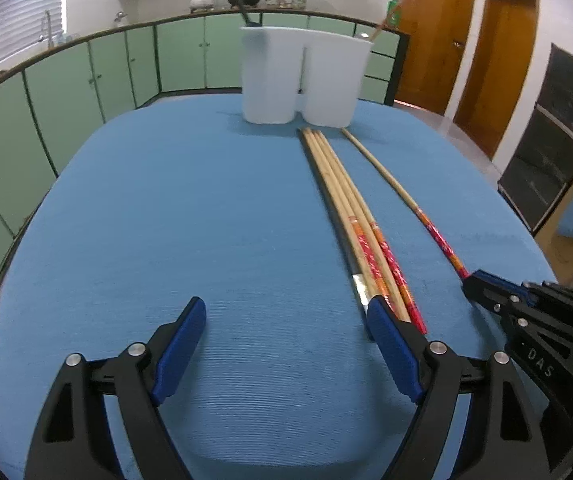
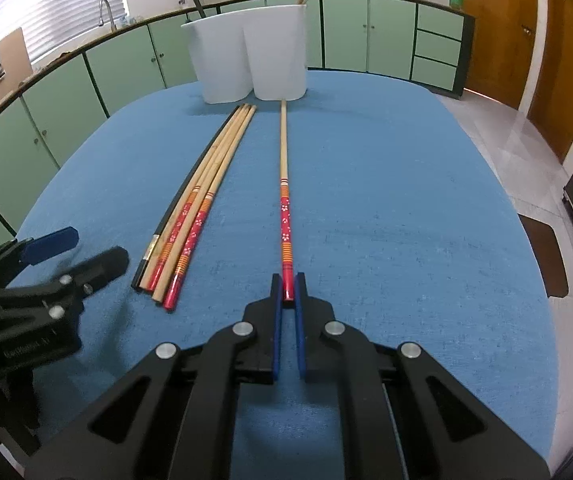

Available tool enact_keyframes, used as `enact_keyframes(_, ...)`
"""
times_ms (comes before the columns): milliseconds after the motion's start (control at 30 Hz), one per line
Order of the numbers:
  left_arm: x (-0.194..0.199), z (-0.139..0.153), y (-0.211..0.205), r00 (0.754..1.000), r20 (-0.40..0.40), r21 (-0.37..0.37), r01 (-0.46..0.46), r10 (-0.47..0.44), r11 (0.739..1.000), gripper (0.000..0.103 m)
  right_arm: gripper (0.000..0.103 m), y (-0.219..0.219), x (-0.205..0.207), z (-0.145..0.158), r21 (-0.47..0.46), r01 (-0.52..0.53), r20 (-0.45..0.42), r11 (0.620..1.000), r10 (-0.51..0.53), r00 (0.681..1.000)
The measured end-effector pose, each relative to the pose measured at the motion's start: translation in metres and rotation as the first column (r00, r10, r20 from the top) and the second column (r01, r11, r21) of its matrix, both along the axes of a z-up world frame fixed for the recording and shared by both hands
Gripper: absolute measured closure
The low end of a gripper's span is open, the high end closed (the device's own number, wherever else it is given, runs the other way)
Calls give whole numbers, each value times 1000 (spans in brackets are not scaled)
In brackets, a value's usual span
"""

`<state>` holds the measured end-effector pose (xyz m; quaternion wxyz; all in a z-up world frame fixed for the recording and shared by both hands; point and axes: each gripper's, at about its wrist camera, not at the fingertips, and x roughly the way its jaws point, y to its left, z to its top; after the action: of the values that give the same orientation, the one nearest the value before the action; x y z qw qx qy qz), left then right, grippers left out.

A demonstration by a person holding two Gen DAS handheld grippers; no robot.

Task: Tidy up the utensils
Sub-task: 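Grasp another red-patterned chopstick by its end with the right tool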

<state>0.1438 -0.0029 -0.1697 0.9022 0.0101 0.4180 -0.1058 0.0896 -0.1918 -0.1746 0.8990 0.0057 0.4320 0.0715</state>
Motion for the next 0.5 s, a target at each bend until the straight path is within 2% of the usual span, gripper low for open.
enact_keyframes(167,3,-5,-12,1000,-23,36,16,-15,999,22,98,-1,-1,-1,-2,-2,0,1000,2,1000)
enact_keyframes(267,2,-5,-9,1000,-27,25,10,-10,1000,21,98,-4,-1,-1,6,-2,-1,1000,2,1000)
enact_keyframes(500,4,-4,1,997,-22,46,-75,76,996,20,98,-3,-1,0,11,-1,-2,1000,1,1000)
